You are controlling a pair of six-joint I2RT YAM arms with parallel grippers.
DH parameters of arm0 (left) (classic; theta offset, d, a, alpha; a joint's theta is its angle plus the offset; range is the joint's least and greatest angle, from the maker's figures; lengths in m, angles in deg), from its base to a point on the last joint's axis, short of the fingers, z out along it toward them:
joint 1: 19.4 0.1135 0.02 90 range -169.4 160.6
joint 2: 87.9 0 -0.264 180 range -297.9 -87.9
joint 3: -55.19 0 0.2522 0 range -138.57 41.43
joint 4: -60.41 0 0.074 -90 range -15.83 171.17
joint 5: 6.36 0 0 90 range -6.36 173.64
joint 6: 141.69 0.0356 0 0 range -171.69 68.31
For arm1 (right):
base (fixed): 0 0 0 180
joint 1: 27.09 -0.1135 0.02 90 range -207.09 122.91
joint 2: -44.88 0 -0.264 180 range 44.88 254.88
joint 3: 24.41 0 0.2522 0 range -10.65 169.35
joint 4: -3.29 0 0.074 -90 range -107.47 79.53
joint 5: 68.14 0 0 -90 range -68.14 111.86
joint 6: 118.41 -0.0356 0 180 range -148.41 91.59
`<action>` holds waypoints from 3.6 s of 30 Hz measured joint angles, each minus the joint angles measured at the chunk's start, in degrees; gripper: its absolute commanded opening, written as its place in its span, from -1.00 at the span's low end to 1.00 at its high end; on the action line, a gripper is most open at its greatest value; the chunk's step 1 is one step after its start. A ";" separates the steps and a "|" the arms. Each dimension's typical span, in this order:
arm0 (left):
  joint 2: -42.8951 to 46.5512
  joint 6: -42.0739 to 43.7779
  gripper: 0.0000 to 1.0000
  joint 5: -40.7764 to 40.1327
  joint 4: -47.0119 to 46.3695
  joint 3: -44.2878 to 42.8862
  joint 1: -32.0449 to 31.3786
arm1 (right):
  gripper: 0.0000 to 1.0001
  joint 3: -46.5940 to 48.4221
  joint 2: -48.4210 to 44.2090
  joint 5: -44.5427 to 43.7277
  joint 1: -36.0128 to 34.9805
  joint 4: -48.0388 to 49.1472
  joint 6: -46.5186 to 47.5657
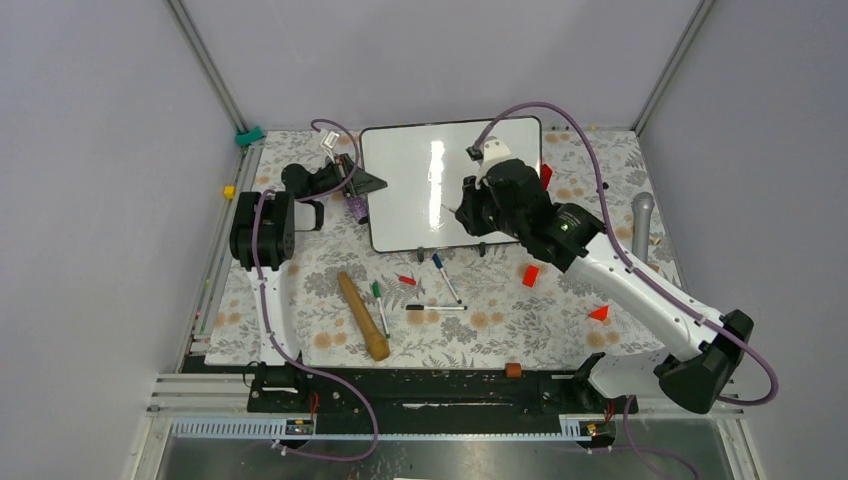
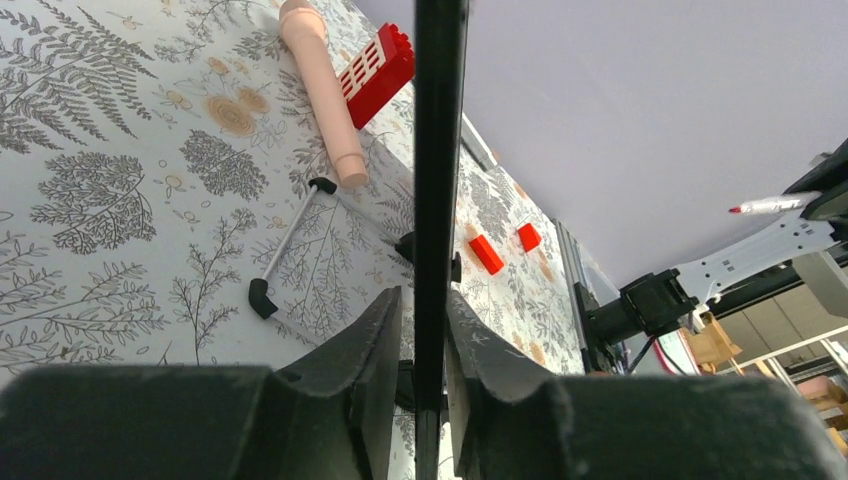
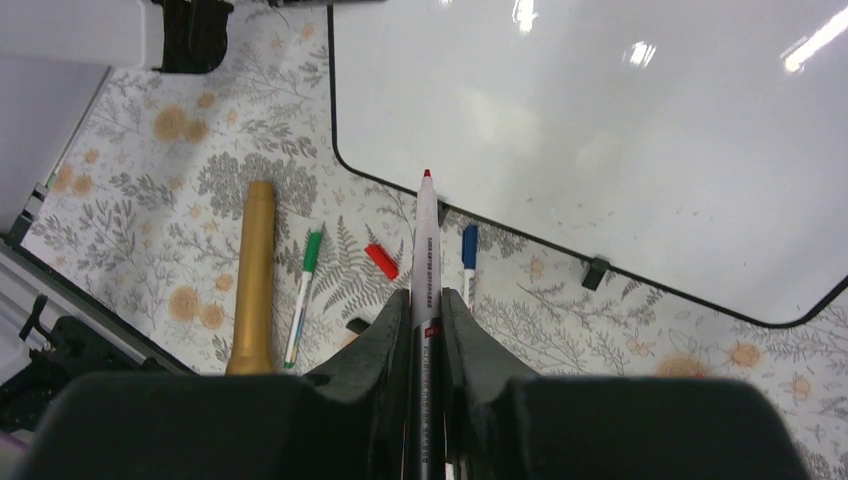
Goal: Write a sentence on the whiteboard
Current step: Hold the whiteboard on the whiteboard stand, then write a sentence on the whiteboard.
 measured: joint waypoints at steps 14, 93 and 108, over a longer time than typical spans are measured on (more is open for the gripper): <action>1.73 0.98 -1.00 -0.42 -0.13 2.51 -0.17 | -1.00 7.50 6.25 -0.37 0.00 0.22 0.00; 9.81 5.90 -1.00 -7.30 -1.79 18.25 -1.38 | -1.00 -4.48 -1.40 -11.32 0.00 19.93 11.56; 7.52 2.93 -1.00 -6.82 -2.86 16.06 -1.38 | -1.00 -5.01 -0.57 -10.51 0.00 20.79 11.61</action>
